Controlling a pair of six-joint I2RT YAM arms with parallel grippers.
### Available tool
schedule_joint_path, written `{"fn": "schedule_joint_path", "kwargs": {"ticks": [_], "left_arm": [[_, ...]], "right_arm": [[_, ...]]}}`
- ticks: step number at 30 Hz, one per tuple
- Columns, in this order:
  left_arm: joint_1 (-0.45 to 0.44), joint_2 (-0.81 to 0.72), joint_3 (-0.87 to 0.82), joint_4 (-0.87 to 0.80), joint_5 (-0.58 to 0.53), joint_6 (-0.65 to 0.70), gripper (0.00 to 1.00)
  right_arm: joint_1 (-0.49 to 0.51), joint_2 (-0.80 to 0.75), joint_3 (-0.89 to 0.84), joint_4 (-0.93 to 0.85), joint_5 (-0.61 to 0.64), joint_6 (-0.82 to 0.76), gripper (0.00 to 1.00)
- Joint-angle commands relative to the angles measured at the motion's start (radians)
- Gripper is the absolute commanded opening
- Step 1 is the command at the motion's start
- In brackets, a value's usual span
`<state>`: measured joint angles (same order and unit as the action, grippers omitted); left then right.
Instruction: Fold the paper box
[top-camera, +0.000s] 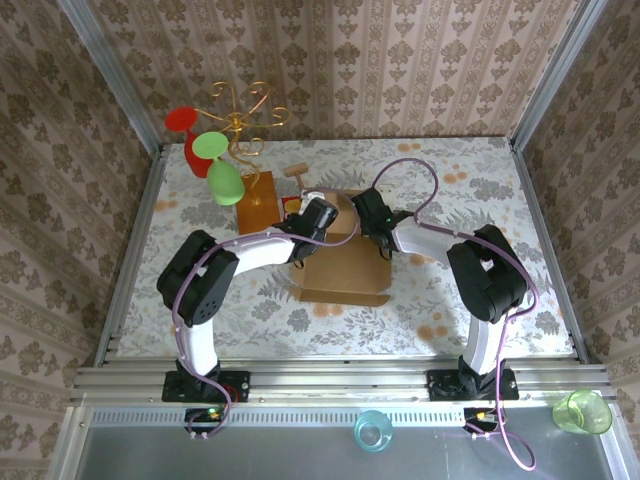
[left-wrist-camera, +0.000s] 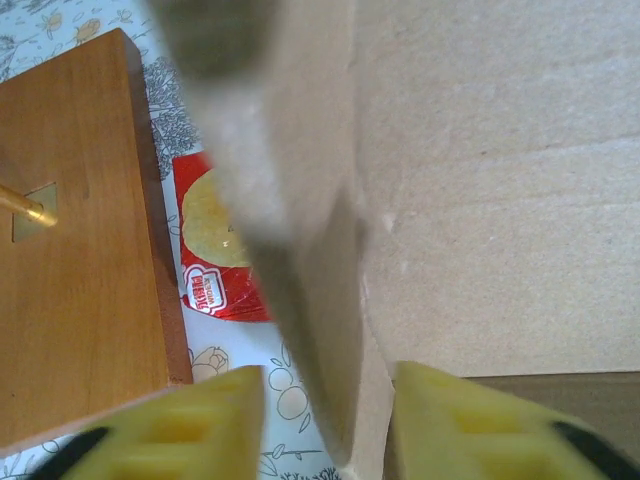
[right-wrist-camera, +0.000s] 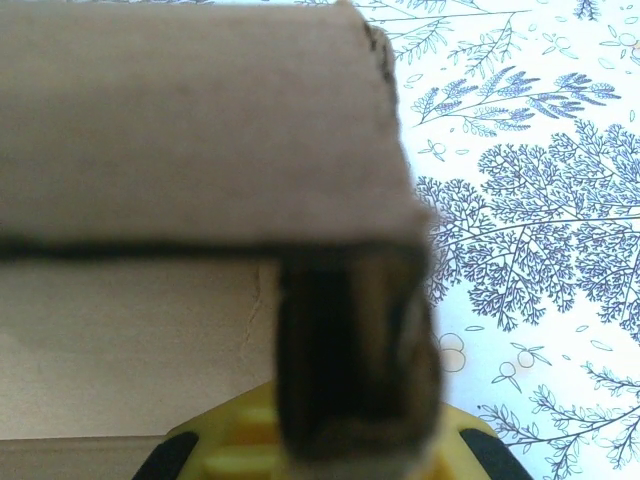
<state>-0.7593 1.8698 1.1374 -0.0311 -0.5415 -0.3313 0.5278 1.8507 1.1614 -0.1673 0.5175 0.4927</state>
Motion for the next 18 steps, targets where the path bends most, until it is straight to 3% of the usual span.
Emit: {"fn": "schedule_joint_path", "kwargs": {"ticks": [1, 11, 18], "left_arm": [[0.014, -0.074, -0.021, 0.011, 0.034, 0.031, 0.50], [0.053, -0.190, -0.056, 0.022, 0.140, 0.100, 0.66], [0.085, -0.141, -0.015, -0.008, 0.247, 0.112, 0.65]], "right_arm": [[-0.005, -0.011, -0.004, -0.047, 0.042, -0.022, 0.00], [-0.017, 0.015, 0.042, -0.099, 0.014, -0.018, 0.00], [-0.021, 0.037, 0.057, -0.113, -0.009, -0.011, 0.00]]}}
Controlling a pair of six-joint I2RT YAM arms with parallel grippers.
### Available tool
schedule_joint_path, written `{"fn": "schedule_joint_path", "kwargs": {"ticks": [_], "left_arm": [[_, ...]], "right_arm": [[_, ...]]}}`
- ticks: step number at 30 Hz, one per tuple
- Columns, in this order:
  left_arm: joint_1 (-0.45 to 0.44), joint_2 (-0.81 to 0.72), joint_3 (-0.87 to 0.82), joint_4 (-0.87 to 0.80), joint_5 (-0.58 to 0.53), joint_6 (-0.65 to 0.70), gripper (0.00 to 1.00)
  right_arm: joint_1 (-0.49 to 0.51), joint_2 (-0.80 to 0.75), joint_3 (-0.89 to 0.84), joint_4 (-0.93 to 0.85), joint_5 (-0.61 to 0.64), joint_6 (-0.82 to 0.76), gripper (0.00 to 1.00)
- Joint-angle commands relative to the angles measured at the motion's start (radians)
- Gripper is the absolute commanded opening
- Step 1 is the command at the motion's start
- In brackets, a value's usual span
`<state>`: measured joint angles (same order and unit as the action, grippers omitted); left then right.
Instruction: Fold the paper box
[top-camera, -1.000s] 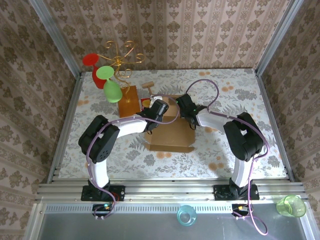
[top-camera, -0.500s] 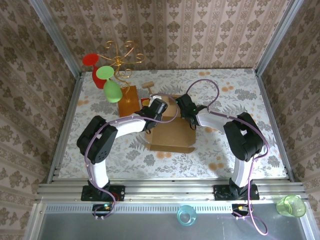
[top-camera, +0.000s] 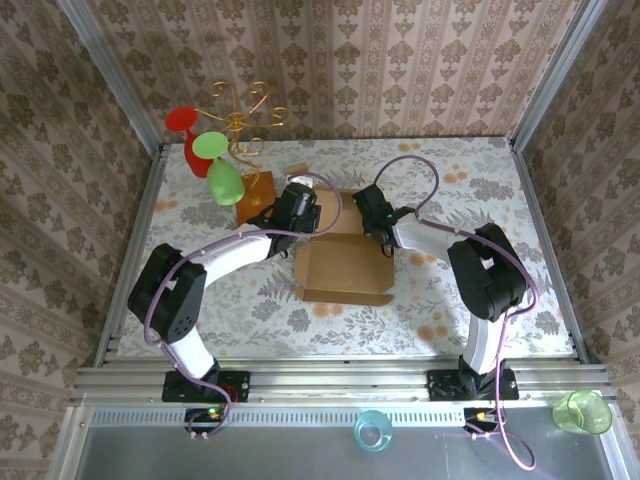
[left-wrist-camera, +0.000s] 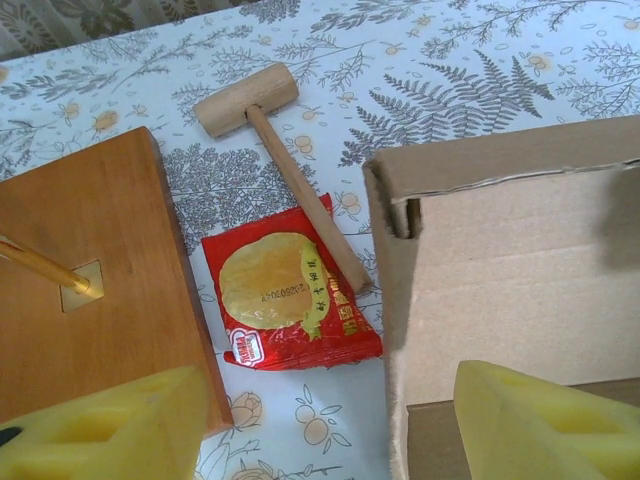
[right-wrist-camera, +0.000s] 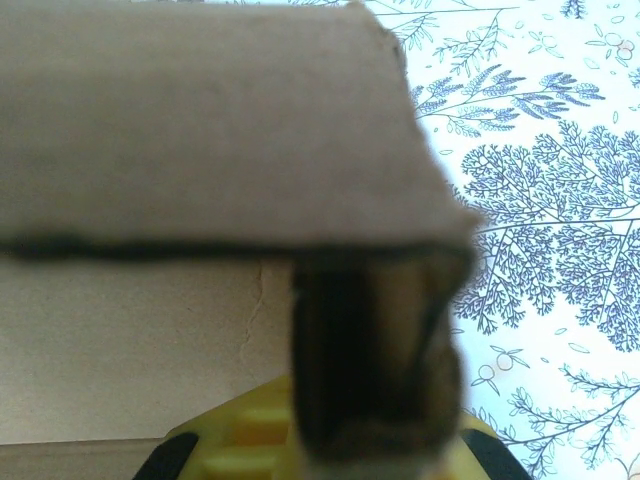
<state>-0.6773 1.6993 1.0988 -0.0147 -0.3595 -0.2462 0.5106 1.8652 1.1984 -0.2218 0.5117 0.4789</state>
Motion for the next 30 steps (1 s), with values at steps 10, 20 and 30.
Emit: {"fn": "schedule_joint_path", "kwargs": {"ticks": [10, 20, 30], "left_arm": [[-0.009, 0.168, 0.120, -0.020, -0.069, 0.051, 0.60], [-0.020, 0.258, 0.190, -0.030, -0.192, 0.079, 0.20], [-0.026, 0.316, 0.271, -0.133, -0.245, 0.057, 0.00]], "right_arm": [[-0.007, 0.035, 0.032, -0.069, -0.030, -0.008, 0.00], [-0.018, 0.050, 0.046, -0.075, -0.068, -0.020, 0.00], [-0.018, 0.064, 0.067, -0.099, -0.071, -0.009, 0.00]]}}
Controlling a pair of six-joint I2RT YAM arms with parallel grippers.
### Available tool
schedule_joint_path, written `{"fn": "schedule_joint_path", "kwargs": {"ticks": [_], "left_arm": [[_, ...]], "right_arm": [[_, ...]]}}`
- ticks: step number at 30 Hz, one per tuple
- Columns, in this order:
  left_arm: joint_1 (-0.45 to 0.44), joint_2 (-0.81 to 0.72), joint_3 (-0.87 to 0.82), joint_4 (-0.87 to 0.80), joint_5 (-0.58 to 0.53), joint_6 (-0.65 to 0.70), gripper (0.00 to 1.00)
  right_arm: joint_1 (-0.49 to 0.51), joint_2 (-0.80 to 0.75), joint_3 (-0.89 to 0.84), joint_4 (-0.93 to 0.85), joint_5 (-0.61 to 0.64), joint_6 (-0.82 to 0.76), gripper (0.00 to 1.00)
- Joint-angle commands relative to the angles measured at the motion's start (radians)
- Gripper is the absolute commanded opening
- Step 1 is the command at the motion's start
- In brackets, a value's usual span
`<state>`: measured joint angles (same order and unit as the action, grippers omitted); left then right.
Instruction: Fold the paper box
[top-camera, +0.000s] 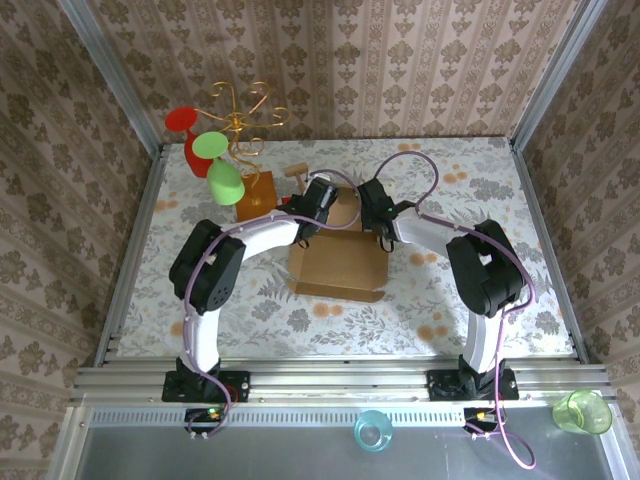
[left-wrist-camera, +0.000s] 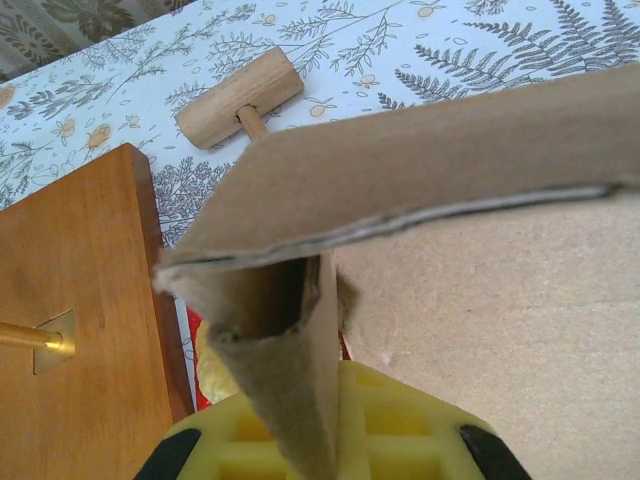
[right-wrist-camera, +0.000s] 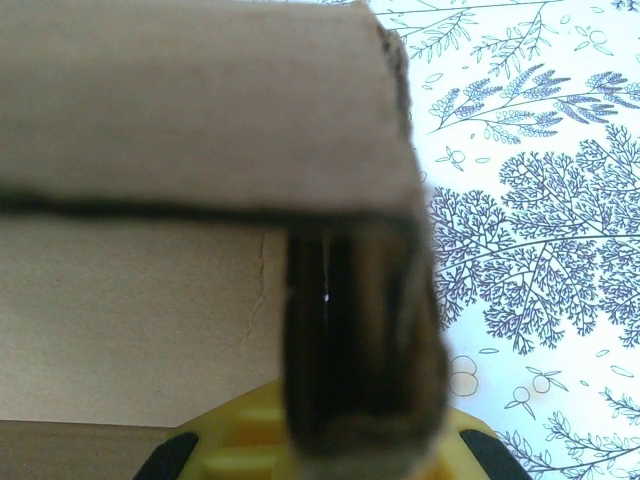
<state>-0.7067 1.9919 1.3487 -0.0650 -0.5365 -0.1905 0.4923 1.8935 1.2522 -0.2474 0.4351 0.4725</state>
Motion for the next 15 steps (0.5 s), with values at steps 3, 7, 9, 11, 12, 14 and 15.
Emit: {"fn": "schedule_joint_path", "kwargs": {"ticks": [3, 7, 9, 11, 12, 14, 15], "left_arm": [[-0.002, 0.011, 0.012, -0.075, -0.051, 0.004, 0.03], [-0.013, -0.041, 0.001, -0.093, -0.032, -0.017, 0.49], [-0.026, -0.087, -0.002, -0.117, -0.021, -0.041, 0.62], [-0.038, -0.141, -0.004, -0.156, -0.004, -0.076, 0.69], [-0.044, -0.168, -0.005, -0.177, 0.003, -0.097, 0.70], [-0.059, -0.236, -0.021, -0.218, 0.023, -0.159, 0.71], [-0.065, -0.269, -0.034, -0.233, 0.031, -0.190, 0.71]], "right_arm": [[0.000, 0.038, 0.015, -0.075, 0.002, -0.004, 0.00], [-0.003, 0.036, 0.015, -0.082, -0.002, 0.000, 0.00], [-0.006, 0.033, 0.015, -0.096, -0.005, 0.016, 0.00], [-0.010, 0.027, 0.013, -0.106, -0.010, 0.033, 0.00], [-0.013, 0.027, 0.011, -0.113, -0.018, 0.044, 0.00], [-0.022, 0.022, 0.010, -0.134, -0.030, 0.072, 0.00], [-0.028, 0.020, 0.007, -0.145, -0.038, 0.085, 0.00]]}}
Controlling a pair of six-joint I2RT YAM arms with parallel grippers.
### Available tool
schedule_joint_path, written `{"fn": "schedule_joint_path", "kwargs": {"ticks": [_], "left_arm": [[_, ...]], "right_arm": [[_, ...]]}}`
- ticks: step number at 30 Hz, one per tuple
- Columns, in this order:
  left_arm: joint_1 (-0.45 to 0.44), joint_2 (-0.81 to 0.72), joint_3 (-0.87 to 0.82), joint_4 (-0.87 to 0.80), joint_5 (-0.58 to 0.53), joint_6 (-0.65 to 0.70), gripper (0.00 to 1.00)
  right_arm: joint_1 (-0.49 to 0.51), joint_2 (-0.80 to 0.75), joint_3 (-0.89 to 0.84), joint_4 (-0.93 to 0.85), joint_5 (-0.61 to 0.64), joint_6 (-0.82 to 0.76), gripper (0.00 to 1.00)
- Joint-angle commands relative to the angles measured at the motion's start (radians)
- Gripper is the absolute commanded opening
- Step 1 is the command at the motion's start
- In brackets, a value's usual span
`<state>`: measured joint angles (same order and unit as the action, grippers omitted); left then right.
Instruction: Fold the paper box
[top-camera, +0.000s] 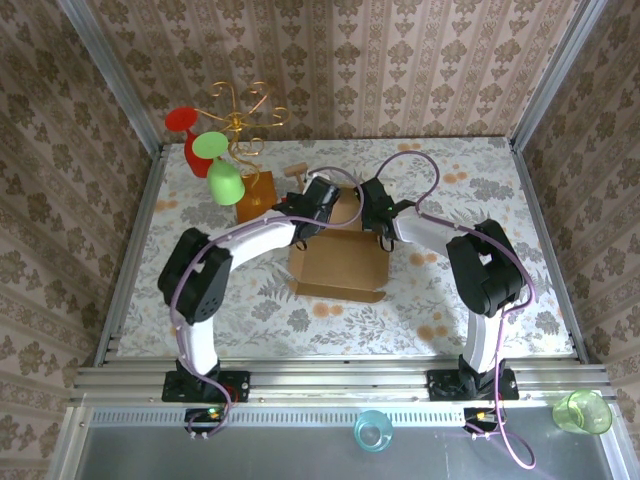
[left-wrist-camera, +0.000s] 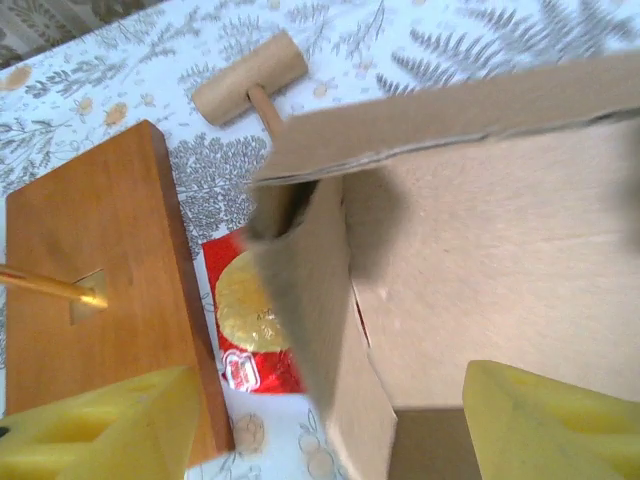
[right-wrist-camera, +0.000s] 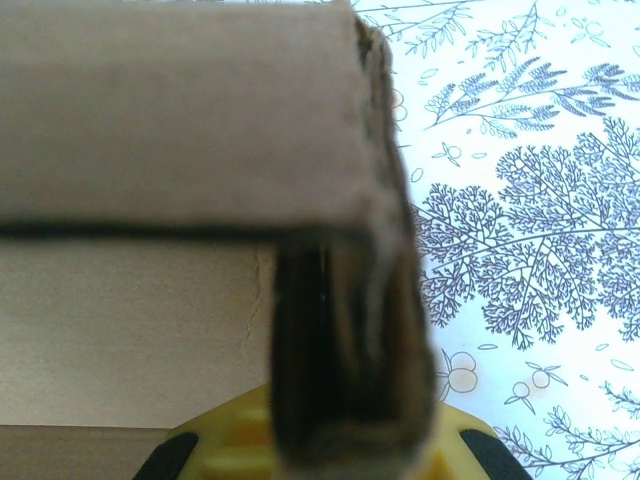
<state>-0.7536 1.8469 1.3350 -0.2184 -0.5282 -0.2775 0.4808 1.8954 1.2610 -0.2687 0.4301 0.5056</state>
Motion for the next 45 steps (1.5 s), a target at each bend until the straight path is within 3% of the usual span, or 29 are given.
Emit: {"fn": "schedule_joint_path", "kwargs": {"ticks": [1, 6, 12, 15, 18, 26, 33, 41, 45], "left_arm": [[-0.026, -0.158, -0.040, -0.096, 0.034, -0.149, 0.70], [-0.068, -0.349, -0.185, -0.138, 0.106, -0.431, 0.60], [-0.178, -0.469, -0.273, -0.358, 0.031, -0.860, 0.51], [-0.224, -0.471, -0.285, -0.402, 0.046, -0.996, 0.52], [-0.252, -0.459, -0.327, -0.322, 0.106, -1.079, 0.55], [-0.289, -0.394, -0.345, -0.239, 0.176, -1.224, 0.63], [-0.290, -0.352, -0.355, -0.166, 0.198, -1.275, 0.59], [-0.279, -0.288, -0.316, -0.144, 0.193, -1.281, 0.33], [-0.274, -0.264, -0.290, -0.178, 0.172, -1.281, 0.15]], "right_arm": [[-0.027, 0.012, -0.011, -0.130, -0.046, 0.072, 0.00], [-0.107, -0.045, -0.077, -0.130, -0.163, 0.155, 0.00], [-0.175, -0.096, -0.107, -0.152, -0.239, 0.180, 0.00], [-0.193, -0.113, -0.126, -0.150, -0.253, 0.198, 0.00], [-0.204, -0.126, -0.151, -0.141, -0.257, 0.221, 0.00], [-0.219, -0.149, -0.186, -0.135, -0.272, 0.262, 0.00], [-0.219, -0.169, -0.201, -0.121, -0.281, 0.289, 0.00], [-0.219, -0.191, -0.234, -0.095, -0.289, 0.306, 0.00], [-0.219, -0.201, -0.248, -0.087, -0.304, 0.311, 0.00]]}}
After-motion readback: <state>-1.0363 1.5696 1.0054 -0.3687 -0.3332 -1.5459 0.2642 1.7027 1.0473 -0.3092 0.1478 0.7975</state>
